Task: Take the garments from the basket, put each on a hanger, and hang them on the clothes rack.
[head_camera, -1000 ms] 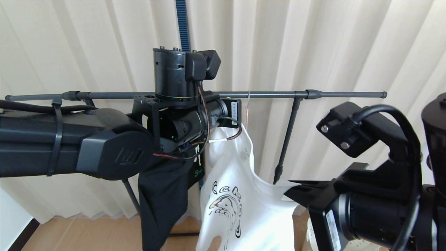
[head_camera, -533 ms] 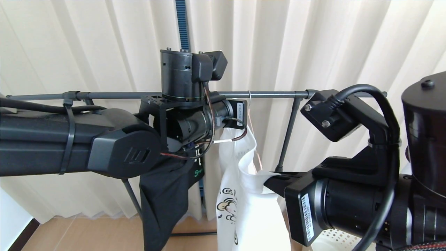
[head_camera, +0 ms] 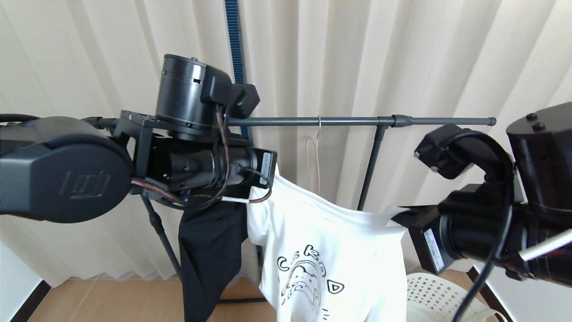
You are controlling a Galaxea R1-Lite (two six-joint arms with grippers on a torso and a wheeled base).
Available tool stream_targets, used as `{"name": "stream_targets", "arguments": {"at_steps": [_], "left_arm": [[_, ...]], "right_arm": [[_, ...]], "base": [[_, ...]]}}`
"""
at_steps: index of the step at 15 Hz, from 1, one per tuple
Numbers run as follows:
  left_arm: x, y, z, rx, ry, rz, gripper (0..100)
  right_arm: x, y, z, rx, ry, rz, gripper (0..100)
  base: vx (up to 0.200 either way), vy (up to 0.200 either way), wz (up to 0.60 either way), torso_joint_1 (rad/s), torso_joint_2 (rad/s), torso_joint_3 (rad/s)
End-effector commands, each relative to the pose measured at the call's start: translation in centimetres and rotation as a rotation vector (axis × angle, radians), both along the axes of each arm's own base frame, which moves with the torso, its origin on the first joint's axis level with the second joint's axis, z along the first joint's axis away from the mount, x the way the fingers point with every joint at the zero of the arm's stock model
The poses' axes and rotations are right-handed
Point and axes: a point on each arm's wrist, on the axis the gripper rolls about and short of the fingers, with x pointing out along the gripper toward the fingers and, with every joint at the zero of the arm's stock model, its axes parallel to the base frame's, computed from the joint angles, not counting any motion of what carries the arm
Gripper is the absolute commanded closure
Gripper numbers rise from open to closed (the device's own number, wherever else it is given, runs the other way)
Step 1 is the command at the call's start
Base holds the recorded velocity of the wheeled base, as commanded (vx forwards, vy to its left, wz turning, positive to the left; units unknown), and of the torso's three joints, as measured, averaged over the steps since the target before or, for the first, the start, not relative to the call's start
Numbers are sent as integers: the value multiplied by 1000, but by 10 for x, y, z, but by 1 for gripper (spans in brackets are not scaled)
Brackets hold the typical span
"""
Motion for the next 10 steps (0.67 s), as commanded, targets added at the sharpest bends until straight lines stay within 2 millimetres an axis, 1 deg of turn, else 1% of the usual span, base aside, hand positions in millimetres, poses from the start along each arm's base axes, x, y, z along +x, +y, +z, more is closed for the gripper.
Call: {"name": "stream_targets", "arguments": {"at_steps": [1, 2, 3, 4, 5, 7, 9, 10], "left_arm": [[-26, 21, -1, 53, 28, -14, 100], [-31, 24, -9, 88, 46, -26, 100], [-33, 25, -12, 100, 54, -30, 100], [-42, 23, -26, 137, 87, -61, 100], [-49, 20, -34, 157, 111, -84, 100], [-68, 8, -51, 188, 162, -170, 100], [-84, -6, -61, 172, 216, -222, 100], [-92, -23, -68, 132, 274, -242, 100]], "right_arm": [[25, 9, -11, -3, -28, -83, 100], [35, 17, -17, 6, -54, -122, 100], [38, 20, -18, 15, -67, -139, 100], [51, 32, -24, 60, -108, -201, 100], [58, 38, -25, 86, -137, -232, 100], [67, 48, -23, 172, -203, -257, 100], [71, 51, -22, 211, -230, -261, 100], [70, 53, -21, 232, -238, -258, 100]], "base": [[0, 0, 0, 0, 0, 0], [0, 0, 0, 0, 0, 0], [0, 0, 0, 0, 0, 0], [0, 0, 0, 0, 0, 0], [0, 0, 0, 0, 0, 0], [0, 0, 0, 0, 0, 0], [0, 0, 0, 0, 0, 0], [0, 0, 0, 0, 0, 0]]}}
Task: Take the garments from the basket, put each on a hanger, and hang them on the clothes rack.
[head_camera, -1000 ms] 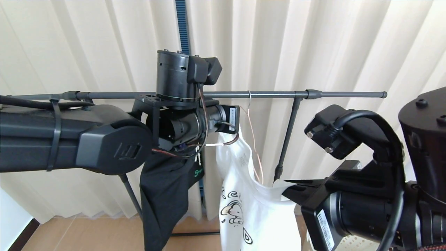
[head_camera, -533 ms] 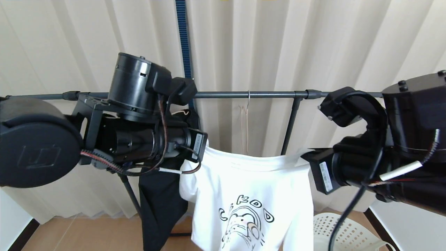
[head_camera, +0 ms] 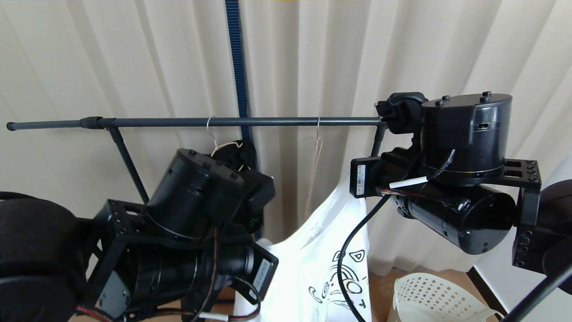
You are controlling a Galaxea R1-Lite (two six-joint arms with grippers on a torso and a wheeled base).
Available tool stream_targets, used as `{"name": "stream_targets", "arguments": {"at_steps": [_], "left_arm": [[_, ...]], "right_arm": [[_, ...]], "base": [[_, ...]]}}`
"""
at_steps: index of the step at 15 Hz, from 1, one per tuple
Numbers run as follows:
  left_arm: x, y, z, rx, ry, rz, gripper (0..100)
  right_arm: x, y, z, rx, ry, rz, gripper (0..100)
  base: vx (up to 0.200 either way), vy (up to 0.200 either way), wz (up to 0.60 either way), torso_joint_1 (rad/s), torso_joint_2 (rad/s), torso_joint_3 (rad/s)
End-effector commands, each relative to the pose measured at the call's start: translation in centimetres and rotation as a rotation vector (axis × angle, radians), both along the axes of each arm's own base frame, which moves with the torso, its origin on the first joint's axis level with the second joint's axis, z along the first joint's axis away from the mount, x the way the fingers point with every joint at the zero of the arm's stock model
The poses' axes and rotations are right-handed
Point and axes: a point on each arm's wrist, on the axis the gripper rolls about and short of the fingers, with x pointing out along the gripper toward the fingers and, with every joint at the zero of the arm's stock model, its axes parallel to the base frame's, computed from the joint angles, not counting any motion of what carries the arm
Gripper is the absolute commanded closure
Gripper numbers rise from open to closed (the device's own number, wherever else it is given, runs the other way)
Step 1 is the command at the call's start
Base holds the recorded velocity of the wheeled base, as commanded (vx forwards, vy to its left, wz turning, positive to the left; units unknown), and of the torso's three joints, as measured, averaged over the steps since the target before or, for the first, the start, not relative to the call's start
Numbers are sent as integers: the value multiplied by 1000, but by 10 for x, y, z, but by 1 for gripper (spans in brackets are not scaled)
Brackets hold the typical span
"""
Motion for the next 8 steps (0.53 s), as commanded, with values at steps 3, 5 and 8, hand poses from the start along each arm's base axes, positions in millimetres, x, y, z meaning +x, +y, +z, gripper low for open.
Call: {"name": "stream_targets", "arguments": {"at_steps": [3, 5, 8], "left_arm": [[-19, -44, -10, -103, 136, -59, 100], [-19, -63, -6, -179, 171, -34, 100], [-18, -66, -4, -209, 163, -27, 100]], "right_arm": [[-4, 12, -7, 22, 19, 24, 100], [-9, 13, -4, 41, 17, 34, 100], [-10, 12, -3, 38, 17, 26, 100]], "base": [[0, 0, 0, 0, 0, 0], [0, 0, 0, 0, 0, 0], [0, 0, 0, 0, 0, 0]]}}
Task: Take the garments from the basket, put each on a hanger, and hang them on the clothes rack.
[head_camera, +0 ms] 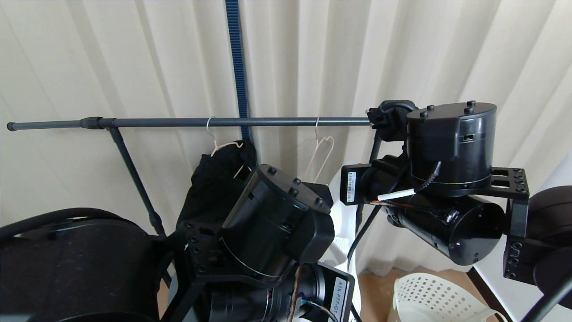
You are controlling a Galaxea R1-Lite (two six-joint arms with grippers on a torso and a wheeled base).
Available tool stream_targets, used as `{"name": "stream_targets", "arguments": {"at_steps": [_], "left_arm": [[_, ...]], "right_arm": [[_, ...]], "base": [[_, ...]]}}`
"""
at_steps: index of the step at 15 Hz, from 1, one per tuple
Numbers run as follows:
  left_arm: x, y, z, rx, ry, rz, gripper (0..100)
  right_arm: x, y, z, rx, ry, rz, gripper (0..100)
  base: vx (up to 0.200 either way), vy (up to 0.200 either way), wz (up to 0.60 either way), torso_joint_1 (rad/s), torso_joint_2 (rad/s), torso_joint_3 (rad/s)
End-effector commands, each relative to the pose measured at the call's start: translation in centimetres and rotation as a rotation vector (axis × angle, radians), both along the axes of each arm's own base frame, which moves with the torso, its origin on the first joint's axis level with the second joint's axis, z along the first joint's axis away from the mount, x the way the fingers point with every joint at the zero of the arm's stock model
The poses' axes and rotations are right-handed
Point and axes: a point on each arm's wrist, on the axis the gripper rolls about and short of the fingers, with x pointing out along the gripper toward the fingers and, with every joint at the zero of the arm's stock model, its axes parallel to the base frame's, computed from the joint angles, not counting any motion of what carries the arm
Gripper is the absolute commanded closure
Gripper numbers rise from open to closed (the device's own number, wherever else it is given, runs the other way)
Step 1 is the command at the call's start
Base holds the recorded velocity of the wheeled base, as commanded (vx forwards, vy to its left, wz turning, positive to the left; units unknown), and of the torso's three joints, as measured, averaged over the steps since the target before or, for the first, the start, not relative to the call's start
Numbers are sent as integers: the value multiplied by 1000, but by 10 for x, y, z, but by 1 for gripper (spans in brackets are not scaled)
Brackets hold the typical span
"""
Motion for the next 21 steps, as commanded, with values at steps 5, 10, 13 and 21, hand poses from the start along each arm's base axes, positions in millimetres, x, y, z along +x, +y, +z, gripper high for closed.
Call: {"name": "stream_targets", "arguments": {"at_steps": [5, 10, 13, 21], "left_arm": [[12, 6, -7, 29, -4, 61, 100], [66, 29, -16, 77, -43, 211, 100], [87, 31, -21, 86, -76, 231, 100], [93, 25, -22, 85, -125, 202, 0]], "right_arm": [[-5, -35, 15, -100, -32, -69, 100], [-8, -60, 8, -269, -32, -85, 100], [-7, -59, 2, -288, -16, -81, 100], [-6, -59, 0, -293, -13, -82, 100]], "base": [[0, 0, 0, 0, 0, 0], [0, 0, 0, 0, 0, 0], [0, 0, 0, 0, 0, 0], [0, 0, 0, 0, 0, 0]]}}
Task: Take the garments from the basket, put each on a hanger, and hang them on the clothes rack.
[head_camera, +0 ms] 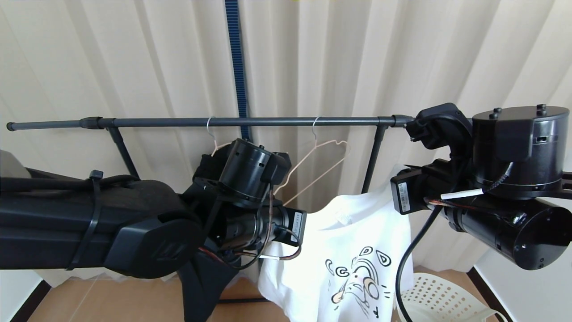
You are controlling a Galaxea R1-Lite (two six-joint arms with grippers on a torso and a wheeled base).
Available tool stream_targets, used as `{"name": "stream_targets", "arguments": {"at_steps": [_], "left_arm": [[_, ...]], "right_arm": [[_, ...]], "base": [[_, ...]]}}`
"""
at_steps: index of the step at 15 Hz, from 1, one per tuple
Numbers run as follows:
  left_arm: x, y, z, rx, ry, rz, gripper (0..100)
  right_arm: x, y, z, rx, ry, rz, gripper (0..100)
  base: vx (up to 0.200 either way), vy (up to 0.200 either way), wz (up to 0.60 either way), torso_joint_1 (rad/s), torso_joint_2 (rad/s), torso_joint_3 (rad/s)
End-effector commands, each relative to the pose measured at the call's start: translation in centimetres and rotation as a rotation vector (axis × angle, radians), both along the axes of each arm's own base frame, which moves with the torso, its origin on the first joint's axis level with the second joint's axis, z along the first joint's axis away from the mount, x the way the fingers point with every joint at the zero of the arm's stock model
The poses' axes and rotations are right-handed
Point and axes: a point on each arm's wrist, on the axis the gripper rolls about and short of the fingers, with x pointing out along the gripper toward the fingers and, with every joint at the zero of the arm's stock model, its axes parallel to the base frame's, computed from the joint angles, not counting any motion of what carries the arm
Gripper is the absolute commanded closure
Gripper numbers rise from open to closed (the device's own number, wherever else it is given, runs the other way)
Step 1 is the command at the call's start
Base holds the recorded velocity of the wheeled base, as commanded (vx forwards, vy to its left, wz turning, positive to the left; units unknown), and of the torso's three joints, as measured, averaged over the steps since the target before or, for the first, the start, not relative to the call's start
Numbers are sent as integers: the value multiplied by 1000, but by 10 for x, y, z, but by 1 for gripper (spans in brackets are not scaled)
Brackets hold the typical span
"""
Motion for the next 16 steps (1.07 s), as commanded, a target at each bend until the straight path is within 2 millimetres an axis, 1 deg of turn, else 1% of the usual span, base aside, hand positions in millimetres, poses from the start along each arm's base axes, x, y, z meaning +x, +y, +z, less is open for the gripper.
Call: {"name": "stream_targets", "arguments": {"at_steps": [1, 4, 8, 10, 12, 14, 16], "left_arm": [[0, 0, -2, 7, 3, -3, 0], [-1, 1, -1, 5, 5, 1, 0], [-4, 4, 5, -10, -4, -5, 0], [-12, 11, 11, -53, 15, -63, 0], [-13, 22, 15, -128, 22, -126, 0], [-4, 31, 11, -152, 12, -112, 0], [1, 32, 11, -142, 2, -107, 0]], "right_arm": [[0, 0, 0, 0, 0, 1, 100], [3, -2, 1, 1, -2, -11, 100], [5, -2, -1, -2, 2, -18, 100], [14, -4, -8, -16, 21, -43, 100], [24, -7, -16, -32, 42, -77, 100], [27, -7, -16, -22, 28, -81, 100], [27, -8, -16, -22, 28, -81, 100]], "base": [[0, 0, 0, 0, 0, 0], [0, 0, 0, 0, 0, 0], [0, 0, 0, 0, 0, 0], [0, 0, 0, 0, 0, 0], [0, 0, 0, 0, 0, 0], [0, 0, 0, 0, 0, 0], [0, 0, 0, 0, 0, 0]]}}
